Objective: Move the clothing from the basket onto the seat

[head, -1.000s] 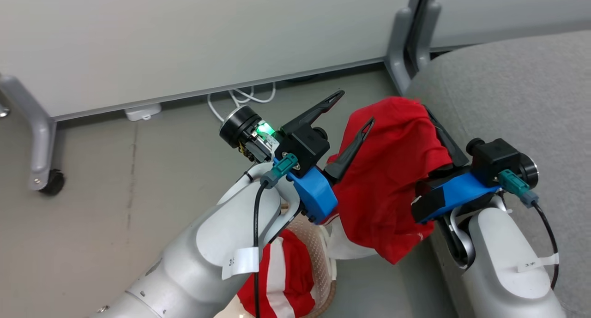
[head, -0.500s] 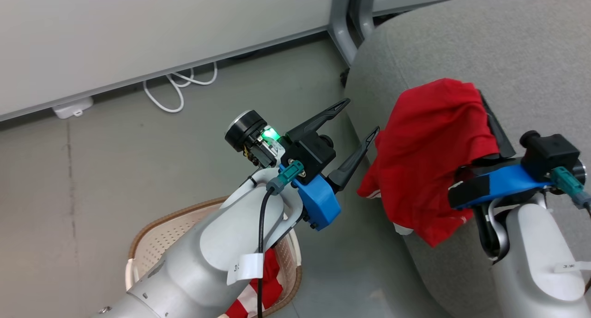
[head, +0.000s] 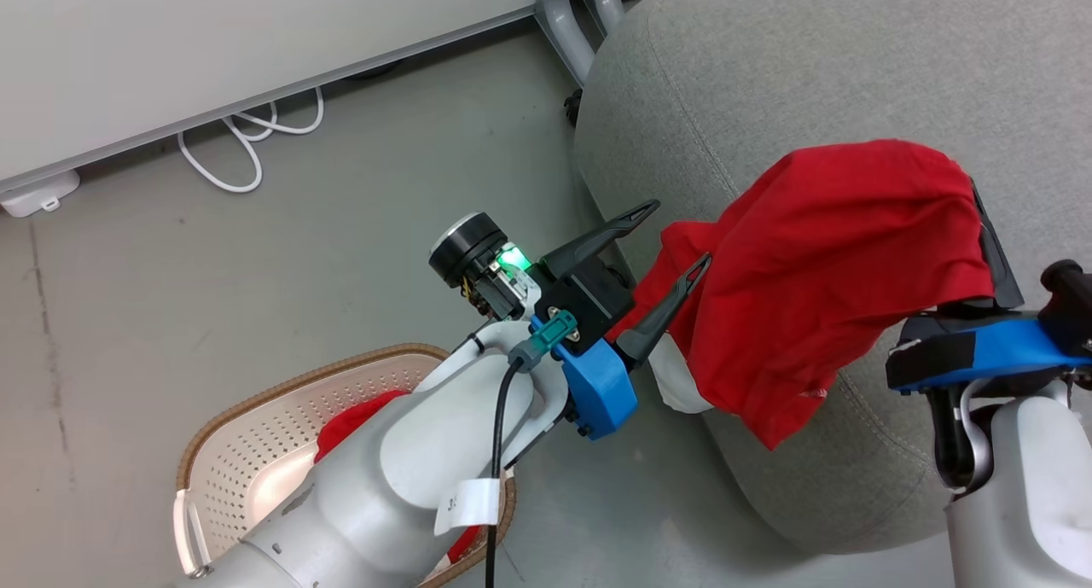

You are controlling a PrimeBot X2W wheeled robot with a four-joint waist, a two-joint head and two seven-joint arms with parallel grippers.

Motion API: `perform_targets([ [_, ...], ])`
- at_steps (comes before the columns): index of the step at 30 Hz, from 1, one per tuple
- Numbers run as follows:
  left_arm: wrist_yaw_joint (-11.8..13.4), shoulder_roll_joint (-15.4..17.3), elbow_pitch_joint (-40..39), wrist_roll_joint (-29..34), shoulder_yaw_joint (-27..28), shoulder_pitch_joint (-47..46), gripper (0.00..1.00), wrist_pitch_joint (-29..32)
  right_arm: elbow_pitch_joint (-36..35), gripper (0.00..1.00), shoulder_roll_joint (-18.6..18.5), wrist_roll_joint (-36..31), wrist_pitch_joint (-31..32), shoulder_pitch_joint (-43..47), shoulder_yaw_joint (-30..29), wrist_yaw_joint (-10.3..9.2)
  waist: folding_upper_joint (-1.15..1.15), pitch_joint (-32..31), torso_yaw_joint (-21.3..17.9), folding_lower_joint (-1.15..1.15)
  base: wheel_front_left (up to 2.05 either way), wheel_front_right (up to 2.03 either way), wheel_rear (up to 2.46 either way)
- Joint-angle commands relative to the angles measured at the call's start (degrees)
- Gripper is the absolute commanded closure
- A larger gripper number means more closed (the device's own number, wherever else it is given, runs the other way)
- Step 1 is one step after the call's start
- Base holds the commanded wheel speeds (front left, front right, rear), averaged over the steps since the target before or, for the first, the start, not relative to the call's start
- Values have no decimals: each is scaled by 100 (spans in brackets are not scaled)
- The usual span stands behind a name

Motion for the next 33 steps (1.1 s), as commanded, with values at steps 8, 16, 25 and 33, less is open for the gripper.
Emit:
perform_targets([
  [8, -20, -4, 49, -43, -80, -62, 0, -19, -82, 100, 21, 29, -5, 134, -122, 1, 0, 46, -50, 0, 0, 0, 0],
  [16, 41, 57, -12, 0, -54, -241, 0, -20, -250, 100, 23, 131, -5, -280, -279, 1, 0, 306, 13, 0, 0, 0, 0],
  [25, 177, 224, -263, 168, -20, -713, 0, 56, -802, 100, -227, 42, -4, -1668, -721, 1, 0, 1227, 143, 0, 0, 0, 0],
  [33, 231, 470, -643, 409, -11, -1268, 0, 185, -1310, 100, -907, 111, -4, -3219, -1768, 1, 0, 2315, 214, 0, 0, 0, 0],
])
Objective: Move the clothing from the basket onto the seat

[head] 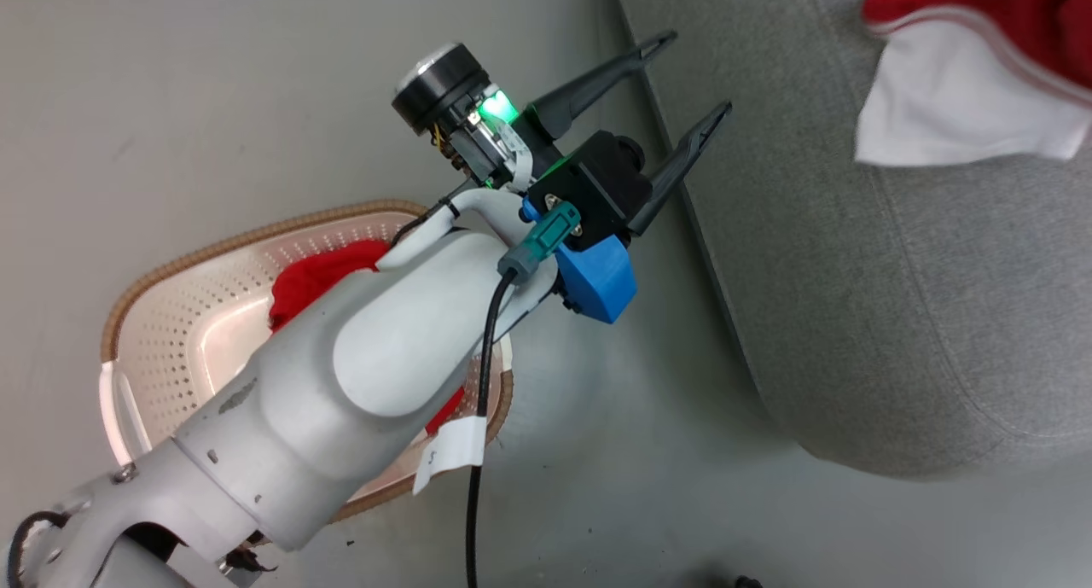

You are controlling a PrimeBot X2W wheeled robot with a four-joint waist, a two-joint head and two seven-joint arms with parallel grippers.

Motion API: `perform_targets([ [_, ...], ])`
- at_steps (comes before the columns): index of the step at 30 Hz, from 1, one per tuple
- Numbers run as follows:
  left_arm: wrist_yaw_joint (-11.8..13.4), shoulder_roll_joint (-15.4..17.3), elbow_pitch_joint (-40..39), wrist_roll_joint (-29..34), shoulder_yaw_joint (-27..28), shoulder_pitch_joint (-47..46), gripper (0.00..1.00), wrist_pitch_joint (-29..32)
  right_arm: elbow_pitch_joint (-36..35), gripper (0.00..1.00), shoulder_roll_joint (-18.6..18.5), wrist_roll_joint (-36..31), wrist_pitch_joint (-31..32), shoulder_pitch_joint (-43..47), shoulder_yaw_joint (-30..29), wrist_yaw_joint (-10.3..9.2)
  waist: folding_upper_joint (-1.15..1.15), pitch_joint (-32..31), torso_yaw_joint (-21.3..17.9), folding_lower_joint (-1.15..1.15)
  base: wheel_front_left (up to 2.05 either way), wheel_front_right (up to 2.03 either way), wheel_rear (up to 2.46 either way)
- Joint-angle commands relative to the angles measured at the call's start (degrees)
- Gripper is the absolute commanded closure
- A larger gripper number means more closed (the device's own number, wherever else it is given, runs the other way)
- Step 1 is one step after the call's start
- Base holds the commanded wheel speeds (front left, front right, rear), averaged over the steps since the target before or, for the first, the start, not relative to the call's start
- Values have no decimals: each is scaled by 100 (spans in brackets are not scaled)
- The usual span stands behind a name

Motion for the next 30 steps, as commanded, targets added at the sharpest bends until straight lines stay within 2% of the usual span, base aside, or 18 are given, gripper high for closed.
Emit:
perform_targets([
  [1, 22, 100, -78, 62, 26, -145, 0, 17, -58, 100, -206, -12, -3, -290, -167, 1, 0, 572, 39, -1, 0, 0, 0],
  [9, 90, 442, -444, 191, 17, -370, 0, 178, 245, 100, -1350, 76, -3, -1153, -843, 1, 0, 1158, -95, -1, 0, 0, 0],
  [13, 109, 564, -605, 212, -10, -375, 0, 248, 409, 100, -1531, -10, -3, -1178, -830, 1, 0, 1292, -150, -1, 0, 0, 0],
  [30, 162, 609, -948, 190, -117, -496, 0, 375, 1290, 100, -315, -673, -3, 59, -894, 1, 0, 1577, -17, -1, 0, 0, 0],
])
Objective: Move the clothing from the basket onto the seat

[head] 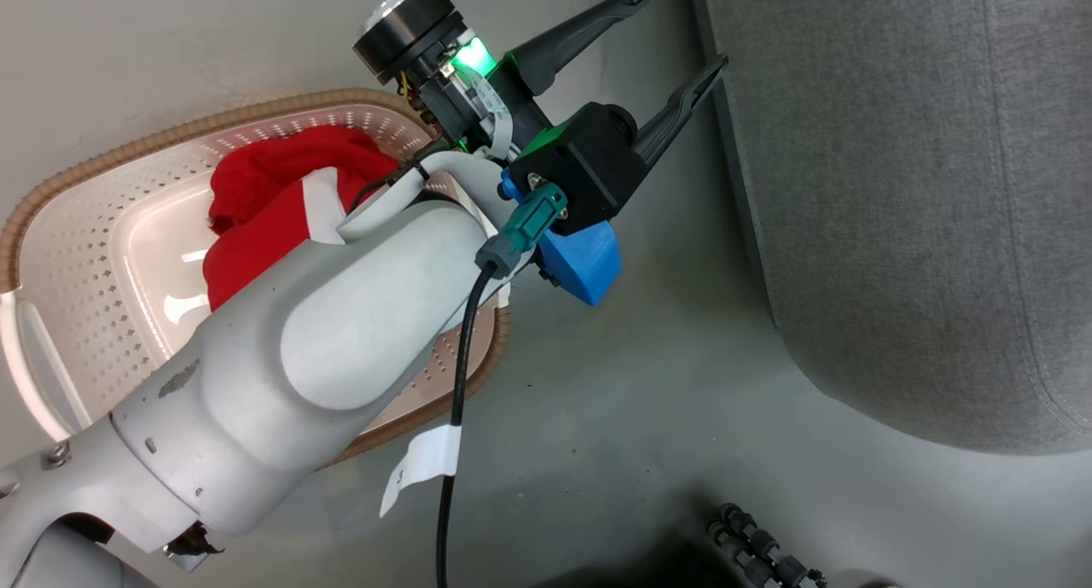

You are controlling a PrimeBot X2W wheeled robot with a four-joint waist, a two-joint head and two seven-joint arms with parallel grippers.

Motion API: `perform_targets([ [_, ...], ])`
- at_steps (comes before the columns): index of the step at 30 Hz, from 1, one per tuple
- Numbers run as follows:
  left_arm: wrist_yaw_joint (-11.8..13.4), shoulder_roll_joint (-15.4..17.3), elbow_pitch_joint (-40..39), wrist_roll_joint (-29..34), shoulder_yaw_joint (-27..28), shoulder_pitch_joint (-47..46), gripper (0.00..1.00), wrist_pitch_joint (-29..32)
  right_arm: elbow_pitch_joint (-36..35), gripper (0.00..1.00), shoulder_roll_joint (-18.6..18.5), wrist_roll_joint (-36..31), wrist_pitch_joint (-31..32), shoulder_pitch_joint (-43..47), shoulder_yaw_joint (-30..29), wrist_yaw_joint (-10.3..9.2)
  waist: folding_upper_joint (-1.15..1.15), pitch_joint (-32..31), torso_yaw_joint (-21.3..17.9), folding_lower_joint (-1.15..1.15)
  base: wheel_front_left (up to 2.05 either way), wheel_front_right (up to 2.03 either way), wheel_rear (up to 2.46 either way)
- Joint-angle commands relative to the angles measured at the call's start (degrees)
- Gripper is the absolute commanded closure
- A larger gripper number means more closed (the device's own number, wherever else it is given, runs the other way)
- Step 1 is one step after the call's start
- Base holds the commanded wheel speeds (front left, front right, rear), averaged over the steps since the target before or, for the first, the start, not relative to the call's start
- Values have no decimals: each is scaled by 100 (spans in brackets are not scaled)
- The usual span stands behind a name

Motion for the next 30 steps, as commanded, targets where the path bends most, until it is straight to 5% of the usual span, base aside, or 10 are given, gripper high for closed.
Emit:
perform_targets([
  [1, 15, 5, -24, -11, -16, -113, 0, -15, 143, 100, 94, -41, -2, 157, -60, 1, 0, 16, 52, -1, 0, 0, 0],
  [10, 54, -39, 9, -58, -44, -120, 0, -95, 776, 100, 148, -14, -2, 410, -116, 1, 0, -16, 181, -1, 0, 0, 0],
  [11, 61, -39, 24, -55, -47, -107, 0, -103, 827, 94, 165, 3, -2, 442, -113, 1, 0, -36, 182, -1, 0, 0, 0],
  [12, 60, -32, 42, -53, -48, -90, 0, -123, 835, 70, 175, 17, -3, 473, -127, 1, 0, -66, 178, -1, 0, 0, 0],
  [13, 70, -34, 56, -62, -49, -75, 0, -140, 833, 0, 184, 42, -3, 512, -148, 1, 0, -98, 177, -1, 0, 0, 0],
  [30, 209, -286, 533, -455, 94, 650, 0, -552, 324, 0, 640, -52, -3, 2702, 404, 1, 0, -1673, 99, -1, 0, 0, 0],
])
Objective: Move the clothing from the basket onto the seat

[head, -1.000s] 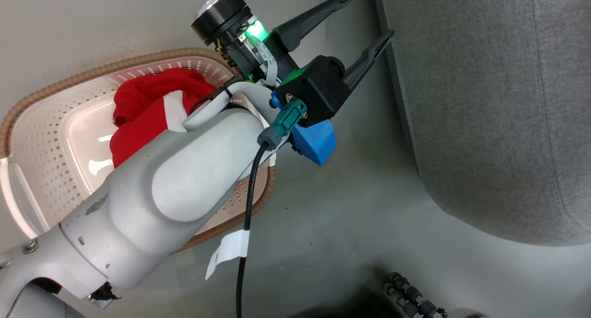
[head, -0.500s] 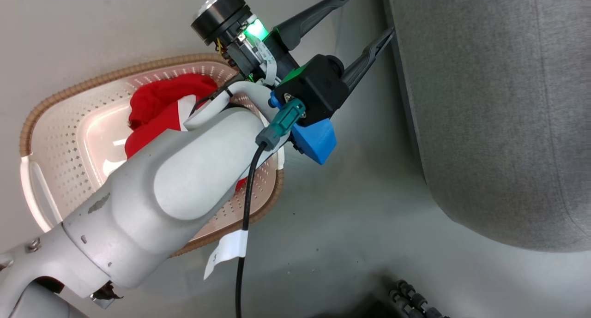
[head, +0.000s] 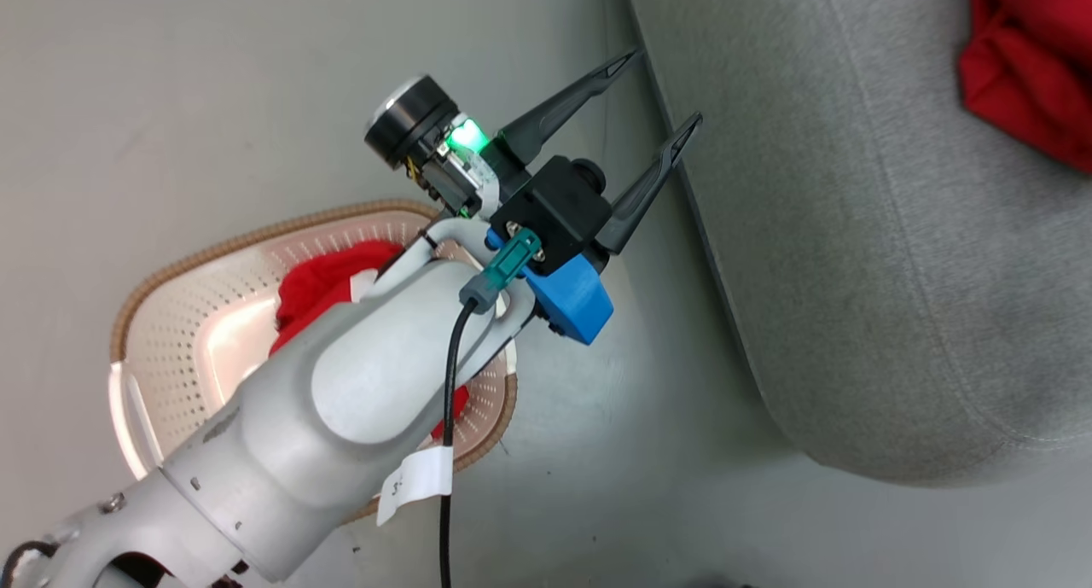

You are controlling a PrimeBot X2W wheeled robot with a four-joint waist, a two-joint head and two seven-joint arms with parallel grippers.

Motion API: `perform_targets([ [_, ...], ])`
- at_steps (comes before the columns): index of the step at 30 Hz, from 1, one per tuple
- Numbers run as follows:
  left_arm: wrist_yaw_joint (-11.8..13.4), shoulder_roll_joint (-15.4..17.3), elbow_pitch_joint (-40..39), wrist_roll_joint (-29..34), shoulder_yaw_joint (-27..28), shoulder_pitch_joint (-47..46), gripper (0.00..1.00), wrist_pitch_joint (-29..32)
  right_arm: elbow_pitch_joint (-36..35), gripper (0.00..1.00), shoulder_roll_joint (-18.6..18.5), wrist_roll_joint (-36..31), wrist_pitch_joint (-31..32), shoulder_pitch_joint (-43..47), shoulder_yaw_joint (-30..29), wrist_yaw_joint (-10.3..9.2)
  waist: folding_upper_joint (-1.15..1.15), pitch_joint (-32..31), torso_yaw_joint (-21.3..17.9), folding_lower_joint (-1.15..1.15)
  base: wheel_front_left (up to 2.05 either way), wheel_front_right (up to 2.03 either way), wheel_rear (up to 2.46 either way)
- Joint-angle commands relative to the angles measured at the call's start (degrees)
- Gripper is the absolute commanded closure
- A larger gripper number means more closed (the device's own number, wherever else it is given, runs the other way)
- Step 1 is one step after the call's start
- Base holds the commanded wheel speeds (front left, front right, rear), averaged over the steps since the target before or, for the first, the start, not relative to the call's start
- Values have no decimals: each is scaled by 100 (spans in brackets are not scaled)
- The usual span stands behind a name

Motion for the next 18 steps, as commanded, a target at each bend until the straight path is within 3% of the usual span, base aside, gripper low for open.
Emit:
perform_targets([
  [1, 32, -26, 33, -45, 64, 122, 0, -34, -47, 0, 28, -16, -3, 219, 25, 1, 0, -421, 27, 0, 0, 0, 0],
  [5, 70, -108, 88, -143, 178, 426, 0, -64, 17, 0, 11, -78, -3, 734, 213, 1, 0, -881, 115, 0, 0, 0, 0],
  [18, 338, -81, -447, -49, 1315, 1715, 0, -67, -962, 0, 144, 161, -3, 1706, 1009, 1, 0, -1983, 619, 0, 0, 0, 0],
])
